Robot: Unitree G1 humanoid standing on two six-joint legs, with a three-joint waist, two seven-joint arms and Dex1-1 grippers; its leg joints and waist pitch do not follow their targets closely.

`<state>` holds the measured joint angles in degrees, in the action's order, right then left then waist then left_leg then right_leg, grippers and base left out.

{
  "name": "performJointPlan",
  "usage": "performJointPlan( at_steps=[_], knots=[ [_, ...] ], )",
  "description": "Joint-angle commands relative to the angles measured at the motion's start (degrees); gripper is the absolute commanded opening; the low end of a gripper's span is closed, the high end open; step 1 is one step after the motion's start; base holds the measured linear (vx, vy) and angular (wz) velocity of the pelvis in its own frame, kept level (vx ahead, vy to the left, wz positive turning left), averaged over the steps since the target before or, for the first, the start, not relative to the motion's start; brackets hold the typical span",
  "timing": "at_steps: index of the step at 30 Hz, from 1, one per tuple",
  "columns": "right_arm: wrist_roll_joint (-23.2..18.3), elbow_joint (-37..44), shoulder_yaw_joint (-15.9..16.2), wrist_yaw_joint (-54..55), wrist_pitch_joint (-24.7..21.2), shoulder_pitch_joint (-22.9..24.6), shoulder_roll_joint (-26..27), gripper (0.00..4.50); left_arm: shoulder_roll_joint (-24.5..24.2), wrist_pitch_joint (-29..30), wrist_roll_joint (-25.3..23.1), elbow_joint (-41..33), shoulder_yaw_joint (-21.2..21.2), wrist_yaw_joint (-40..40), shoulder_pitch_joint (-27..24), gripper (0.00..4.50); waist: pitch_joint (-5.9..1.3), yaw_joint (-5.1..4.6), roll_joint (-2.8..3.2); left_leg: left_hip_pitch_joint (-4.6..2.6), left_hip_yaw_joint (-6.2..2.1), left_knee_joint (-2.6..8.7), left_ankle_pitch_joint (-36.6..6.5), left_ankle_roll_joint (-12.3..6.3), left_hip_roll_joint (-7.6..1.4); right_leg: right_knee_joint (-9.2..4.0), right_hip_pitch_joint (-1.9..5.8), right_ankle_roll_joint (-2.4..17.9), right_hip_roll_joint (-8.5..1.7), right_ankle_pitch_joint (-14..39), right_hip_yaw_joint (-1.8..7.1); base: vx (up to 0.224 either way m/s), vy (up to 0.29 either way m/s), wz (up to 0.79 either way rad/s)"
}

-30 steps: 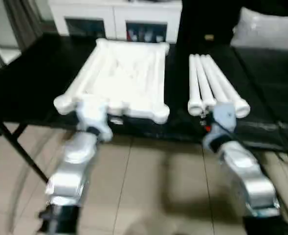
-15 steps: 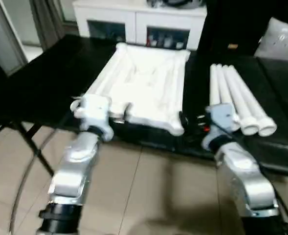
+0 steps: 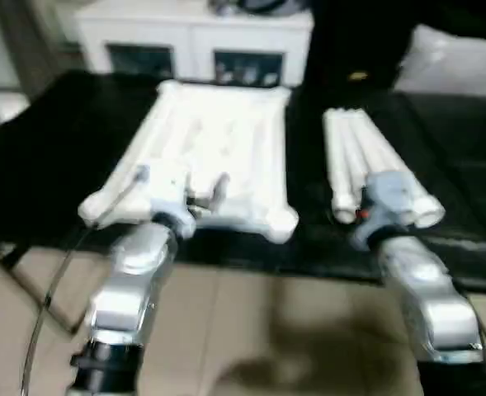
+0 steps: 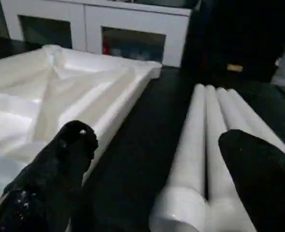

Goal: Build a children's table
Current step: Move to table

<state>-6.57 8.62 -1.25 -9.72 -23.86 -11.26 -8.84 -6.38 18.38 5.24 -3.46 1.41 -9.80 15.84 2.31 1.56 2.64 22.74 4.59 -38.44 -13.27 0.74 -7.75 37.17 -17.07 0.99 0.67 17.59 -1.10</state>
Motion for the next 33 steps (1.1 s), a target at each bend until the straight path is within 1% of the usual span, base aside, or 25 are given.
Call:
performJointPlan(
  at_steps=[1, 3, 4, 5, 6, 7, 8, 10, 13, 15, 16, 18, 19, 20, 22, 23, 24, 25, 26, 28, 29, 30, 31, 32, 33],
  knots=[
    [0.3, 0.8, 1.8, 0.1, -0.3, -0.8, -0.6, 4.5, -0.1, 0.5, 0.2, -0.1, -1.2, -0.5, -0.1, 4.47, -3.96, -2.9, 1.33, -8.17, -8.21, 7.79, -0.1, -18.25, -10.09, 4.11, -5.29, 2.3, -4.5, 3.9, -1.28, 0.12, 0.011, -0.12],
    [0.6, 0.9, 2.2, 0.0, -0.5, -0.8, -0.7, 4.5, -0.1, 0.6, 0.3, -0.2, -1.2, -0.8, -0.3, 4.47, -3.53, -3.04, 0.81, -7.81, -6.99, 7.74, -1.0, -22.15, -9.41, 4.69, -6.62, -1.3, -4.98, 2.0, -1.28, 0.081, 0.005, -0.02],
    [-0.1, 1.0, 2.0, -0.2, -1.0, -0.7, -0.4, 4.5, -0.2, 0.5, 0.3, -0.2, -1.3, -1.0, -0.5, 4.47, -2.98, -2.42, -1.02, -7.68, -0.39, 9.16, -6.8, -12.37, -10.98, 3.56, -6.74, -2.4, -6.27, -2.2, -1.21, 0.064, 0.007, 0.01],
    [0.1, 1.2, 2.1, -0.3, -1.0, -0.6, -0.4, 4.5, -0.4, 0.4, 0.4, -0.3, -1.2, -1.0, -0.7, 4.47, -2.53, -2.02, -1.99, -7.02, 1.0, 9.72, -10.9, -10.52, -10.39, 1.9, -6.07, -1.6, -6.89, -2.8, -0.71, 0.04, -0.042, -0.41],
    [0.2, 1.2, 2.1, -0.3, -1.0, -0.6, -0.4, 4.5, -0.4, 0.4, 0.4, -0.3, -1.2, -1.0, -0.7, 4.47, -2.34, -1.6, -2.96, -7.07, 2.86, 9.21, -16.1, -7.81, -8.43, -0.84, -5.62, 0.1, -7.22, -1.8, -0.01, 0.051, -0.103, -0.65],
    [0.4, 1.4, 2.0, -0.4, -0.9, -0.4, -0.3, 4.5, -0.9, 0.3, 0.5, -0.3, -0.9, -1.2, -0.9, 4.47, -1.9, 0.28, -4.77, -4.29, 7.3, 2.77, -20.5, -0.58, -0.24, -7.05, -2.2, 6.3, -7.79, 11.7, 5.67, 0.051, -0.103, -0.65],
    [0.6, 1.5, 2.0, -0.4, -0.4, -0.3, -0.3, 4.5, -1.2, 0.3, 0.4, -0.4, -0.7, -1.4, -1.0, 4.47, -2.81, 3.26, -5.55, 2.46, 2.97, -1.76, -7.9, -4.16, -0.57, -7.68, 5.09, 7.9, -15.17, 12.6, 8.98, 0.115, -0.124, -0.57],
    [0.6, 1.5, 2.0, -0.4, 0.1, -0.3, -0.1, 4.5, -1.6, 0.2, 0.1, -0.9, -0.4, -1.8, -0.8, 4.47, -2.99, 2.13, -3.92, 3.04, 1.37, -0.03, 3.5, -3.2, -0.89, -7.1, 2.7, 7.1, -11.61, 11.5, 4.8, 0.103, -0.1, -0.32],
    [0.4, 1.2, 2.2, -0.3, 0.1, -0.4, -0.2, 4.5, -1.7, 0.4, -0.1, -1.2, -0.4, -2.0, -0.6, 4.47, -2.37, 0.58, -0.5, -0.64, 0.61, 7.16, -4.6, -3.98, -4.43, -6.68, 0.75, 7.8, -6.38, 13.5, 0.44, 0.068, -0.035, -0.06],
    [0.3, 1.0, 2.6, -0.4, 0.3, -0.6, -0.2, 4.5, -1.8, 0.4, -0.1, -1.4, -0.6, -2.2, -0.6, 4.47, -3.37, -0.3, -0.17, -4.94, -1.13, 8.24, -8.6, -5.65, -6.77, -4.83, -0.5, 9.1, -5.76, 7.4, -0.36, 0.114, 0.019, 0.01],
    [0.3, 0.9, 2.8, -0.7, 0.4, -0.7, -0.1, 4.5, -1.8, 0.4, -0.1, -1.5, -0.7, -2.2, -0.8, 4.47, -3.16, -1.84, -0.08, -7.38, -3.27, 9.1, -9.5, -12.34, -8.27, -2.48, -2.38, 10.2, -5.78, 0.4, -1.75, 0.118, 0.026, 0.02],
    [0.1, 0.8, 2.9, -1.2, 0.6, -0.8, 0.0, 4.5, -2.0, 0.4, -0.3, -1.5, -0.6, -2.1, -1.0, 4.47, -2.96, -2.29, -0.67, -7.92, -3.31, 8.8, -8.5, -16.46, -8.33, -2.04, -3.09, 10.9, -6.88, -2.8, -1.46, 0.106, 0.023, 0.08],
    [0.1, 0.8, 2.9, -1.5, 0.6, -0.8, 0.1, 4.5, -2.1, 0.5, -0.5, -1.5, -0.5, -1.7, -1.1, 4.47, -3.17, -0.65, -2.64, -2.02, 1.22, 5.81, -3.2, -16.79, -3.27, -5.36, 2.53, 12.9, -9.76, -11.1, 1.55, 0.101, 0.014, 0.1],
    [0.0, 0.8, 2.8, -1.7, 0.6, -0.8, 0.1, 4.5, -2.2, 0.5, -0.6, -1.4, -0.5, -1.6, -1.1, 4.47, -3.17, -0.65, -2.64, -2.02, 1.22, 5.81, -3.2, -16.79, -3.27, -5.36, 2.53, 12.9, -9.76, -11.1, 1.55, 0.067, -0.003, 0.05],
    [0.1, 0.9, 3.1, -2.6, 0.5, -0.7, -0.4, 4.5, -2.3, 0.5, -0.7, -1.3, -0.8, -0.8, -1.1, 4.47, -3.41, 1.97, -2.92, 2.82, 2.09, 2.37, 2.6, -10.14, -1.78, -7.89, 6.8, 9.8, -11.4, -2.6, 3.6, 0.073, 0.003, 0.06],
    [-0.3, 0.7, 3.4, -3.4, -0.3, -1.0, -0.8, 4.5, -2.5, 0.7, -0.6, -1.3, -1.2, -0.8, -1.1, 4.47, -4.28, 2.21, -1.98, 3.22, 0.88, 4.13, 9.4, -13.99, -1.3, -6.38, 7.37, 4.9, -8.76, -10.6, -1.66, 0.097, 0.009, 0.1],
    [-0.4, 0.7, 3.4, -3.5, -0.4, -1.1, -0.8, 4.5, -2.5, 0.7, -0.6, -1.4, -1.3, -0.9, -1.1, 4.47, -4.28, 2.21, -1.98, 3.22, 0.88, 4.13, 9.4, -13.99, -1.3, -6.38, 7.37, 4.9, -8.76, -10.6, -1.66, 0.102, 0.014, 0.3],
    [-0.3, 0.5, 3.7, -3.7, -0.4, -1.3, -1.0, 4.5, -2.5, 0.8, -0.5, -1.5, -1.4, -1.0, -1.2, 4.47, -5.03, 0.03, 0.33, -4.42, -4.63, 5.11, 21.0, -26.21, -1.86, -2.42, 3.1, 1.4, -3.68, -13.4, -6.6, 0.102, 0.014, 0.3],
    [-0.1, 0.4, 4.0, -3.9, -0.1, -1.4, -1.1, 4.5, -2.6, 0.9, -0.5, -1.5, -1.4, -1.0, -1.4, 4.47, -4.6, -1.73, 1.1, -9.39, -9.4, 5.31, 22.1, -33.12, -3.97, 0.96, -2.88, 0.6, -2.38, -2.6, -6.99, 0.147, 0.02, 0.54],
    [-0.3, 0.4, 4.3, -3.9, 0.2, -1.4, -1.0, 4.5, -2.5, 1.0, -0.5, -1.6, -1.3, -1.3, -1.6, 4.47, -3.97, -2.28, 0.08, -9.93, -12.89, 4.99, 24.5, -34.58, -5.71, 5.42, -8.34, -2.7, -3.53, 6.4, -2.14, 0.14, -0.003, 0.62],
    [-0.4, 0.6, 4.3, -3.9, 0.2, -1.1, -0.9, 4.5, -2.5, 1.0, -0.6, -1.6, -1.1, -1.5, -1.7, 4.47, -3.53, -2.21, -0.11, -8.85, -12.6, 5.78, 23.9, -33.54, -5.2, 5.59, -8.21, -4.2, -3.71, 4.9, -1.29, 0.073, -0.023, 0.69],
    [-0.7, 0.8, 4.2, -3.9, -0.1, -0.8, -0.6, 4.5, -2.4, 1.0, -0.6, -1.6, -0.9, -1.6, -1.7, 4.47, -3.39, -2.51, -0.13, -8.83, -8.12, 5.93, 21.8, -28.73, -7.21, 5.03, -8.75, -4.8, -4.8, 1.0, -0.37, 0.045, -0.048, 0.5],
    [-0.6, 0.9, 4.2, -3.9, -0.1, -0.5, -0.6, 4.5, -2.4, 0.9, -0.5, -1.6, -0.7, -1.7, -1.7, 4.47, -2.26, -1.06, -2.74, -4.45, -4.58, 7.66, 7.5, -22.54, -2.97, -0.46, -5.26, -3.4, -5.95, -6.7, 1.81, 0.045, -0.048, 0.5],
    [-0.6, 1.0, 4.2, -3.9, -0.1, -0.4, -0.6, 4.5, -2.4, 0.9, -0.5, -1.5, -0.7, -1.8, -1.7, 4.47, -2.39, -0.72, -4.96, -3.52, -3.81, 6.43, -0.1, -19.06, -0.8, -4.31, -3.33, -4.9, -7.73, -4.1, 4.44, 0.032, -0.107, 0.13],
    [-0.4, 1.0, 4.3, -3.9, 0.0, -0.2, -0.7, 4.5, -2.4, 0.9, -0.3, -1.5, -0.5, -1.9, -1.7, 4.47, -1.76, 1.06, -5.27, -1.15, -1.64, 2.13, -4.2, -15.27, 2.84, -6.87, -0.77, -4.7, -10.9, 1.9, 7.48, 0.03, -0.102, -0.03]
  ],
)
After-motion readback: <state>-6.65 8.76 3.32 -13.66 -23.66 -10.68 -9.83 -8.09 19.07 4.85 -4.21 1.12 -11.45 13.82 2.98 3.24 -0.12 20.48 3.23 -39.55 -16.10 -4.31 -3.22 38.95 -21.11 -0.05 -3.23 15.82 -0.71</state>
